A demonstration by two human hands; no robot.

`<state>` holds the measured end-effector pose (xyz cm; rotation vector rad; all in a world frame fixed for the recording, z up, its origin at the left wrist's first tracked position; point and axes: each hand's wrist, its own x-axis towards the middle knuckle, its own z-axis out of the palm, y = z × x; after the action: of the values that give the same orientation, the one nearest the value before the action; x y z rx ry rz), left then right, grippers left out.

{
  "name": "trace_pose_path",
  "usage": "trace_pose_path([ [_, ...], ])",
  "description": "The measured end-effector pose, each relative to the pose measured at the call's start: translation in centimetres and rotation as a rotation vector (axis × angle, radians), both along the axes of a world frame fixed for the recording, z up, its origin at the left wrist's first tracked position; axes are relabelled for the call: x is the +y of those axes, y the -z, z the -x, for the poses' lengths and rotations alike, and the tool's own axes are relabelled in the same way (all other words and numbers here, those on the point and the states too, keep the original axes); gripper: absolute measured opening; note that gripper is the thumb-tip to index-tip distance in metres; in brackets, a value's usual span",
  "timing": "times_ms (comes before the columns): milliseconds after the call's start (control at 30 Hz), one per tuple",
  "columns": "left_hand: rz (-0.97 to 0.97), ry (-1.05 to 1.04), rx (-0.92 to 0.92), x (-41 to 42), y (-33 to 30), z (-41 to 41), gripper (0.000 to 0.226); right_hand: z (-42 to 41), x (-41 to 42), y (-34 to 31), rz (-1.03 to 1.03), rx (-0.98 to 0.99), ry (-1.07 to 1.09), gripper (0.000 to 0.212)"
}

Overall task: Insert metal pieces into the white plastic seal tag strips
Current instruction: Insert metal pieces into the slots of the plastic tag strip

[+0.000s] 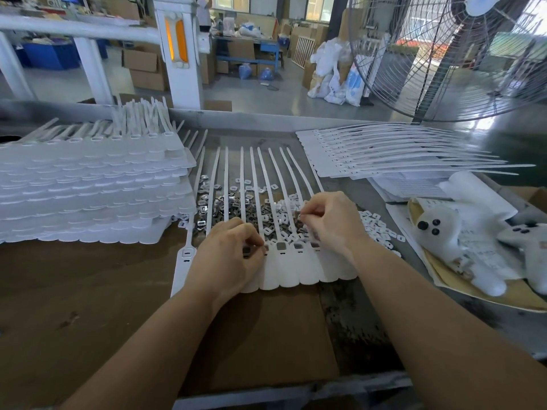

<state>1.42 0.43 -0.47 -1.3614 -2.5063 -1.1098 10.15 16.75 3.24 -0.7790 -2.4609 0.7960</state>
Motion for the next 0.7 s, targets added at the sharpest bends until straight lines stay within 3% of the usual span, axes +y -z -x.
trace_pose_path([
  [267,0.008,-0.004,-0.006,0.0,0.0,0.0,0.006,-2.5,1.5,-0.6,0.060,0.116,0.004,0.010],
  [700,0.001,-0.004,-0.003,0.1,-0.1,-0.1,0.002,-5.5,2.5,-1.5,0.158,-0.074,0.034,0.005],
])
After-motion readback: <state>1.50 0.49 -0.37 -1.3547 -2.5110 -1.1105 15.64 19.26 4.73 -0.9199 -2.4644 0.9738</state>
